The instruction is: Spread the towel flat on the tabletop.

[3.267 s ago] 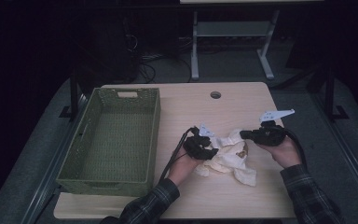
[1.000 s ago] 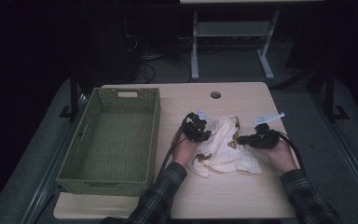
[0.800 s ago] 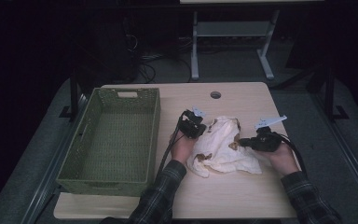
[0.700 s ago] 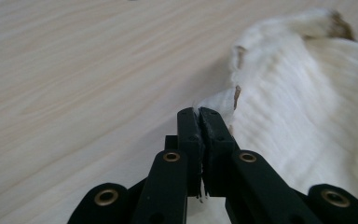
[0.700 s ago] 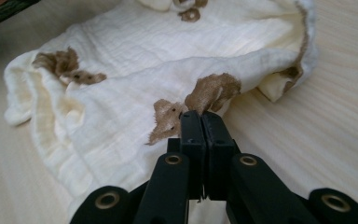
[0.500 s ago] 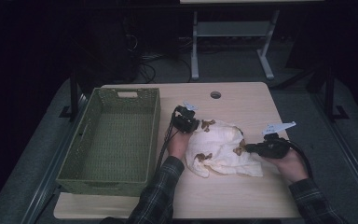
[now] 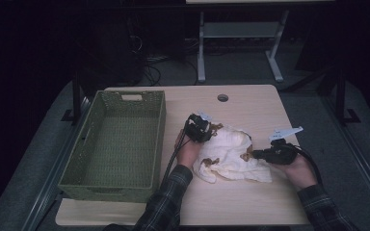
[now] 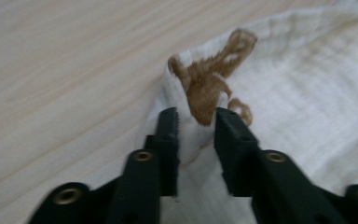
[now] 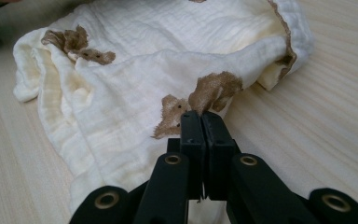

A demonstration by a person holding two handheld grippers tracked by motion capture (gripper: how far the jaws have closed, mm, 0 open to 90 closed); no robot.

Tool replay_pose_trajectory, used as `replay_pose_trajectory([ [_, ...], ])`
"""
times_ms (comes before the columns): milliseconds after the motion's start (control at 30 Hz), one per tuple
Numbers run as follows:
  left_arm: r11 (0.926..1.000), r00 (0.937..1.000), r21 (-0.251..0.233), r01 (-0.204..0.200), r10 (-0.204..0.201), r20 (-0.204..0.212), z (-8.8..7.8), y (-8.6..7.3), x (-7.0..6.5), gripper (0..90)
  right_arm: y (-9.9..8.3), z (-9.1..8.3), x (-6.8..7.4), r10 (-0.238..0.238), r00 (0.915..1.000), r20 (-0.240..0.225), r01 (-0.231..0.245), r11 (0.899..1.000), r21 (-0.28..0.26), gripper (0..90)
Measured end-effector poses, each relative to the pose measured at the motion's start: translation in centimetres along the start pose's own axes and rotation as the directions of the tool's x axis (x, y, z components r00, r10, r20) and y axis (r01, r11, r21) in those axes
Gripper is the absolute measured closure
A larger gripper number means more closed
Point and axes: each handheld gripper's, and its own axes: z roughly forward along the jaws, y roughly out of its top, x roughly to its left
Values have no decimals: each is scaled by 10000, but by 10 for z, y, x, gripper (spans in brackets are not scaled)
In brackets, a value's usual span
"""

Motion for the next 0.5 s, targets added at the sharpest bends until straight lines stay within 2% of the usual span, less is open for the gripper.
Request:
replay_pose_trajectory([
  [100,9999,9999,-79,135,-136,-105,-2,2,4,839,0,1,-1,12,10000,-11,-12,10000,9,877],
  [167,9997,9995,-204,160,-166,-273,-5,6,8,846,-1,1,-1,-9,10000,4,9,10000,13,877],
  [233,9979,9977,-476,439,-463,-497,-9,12,12,846,-1,1,-1,-39,10000,4,39,10000,11,877],
  [300,9964,9938,-589,606,-657,-899,-12,19,19,845,0,1,0,35,10000,-15,-35,10000,19,877],
  [333,9961,9891,-549,692,-757,-1261,-12,22,24,844,0,0,0,-14,10000,-15,14,10000,45,877],
  [367,9955,9860,-475,819,-879,-1419,-11,23,27,826,0,1,0,-2,10000,-4,2,10000,6,877],
  [433,9900,9823,-562,1291,-1354,-1291,-11,22,32,742,0,1,-1,-73,10000,-25,73,10000,19,873],
  [500,9907,9859,-631,1204,-1268,-1093,-15,21,27,691,0,0,0,-25,10000,-30,25,10000,-64,842],
])
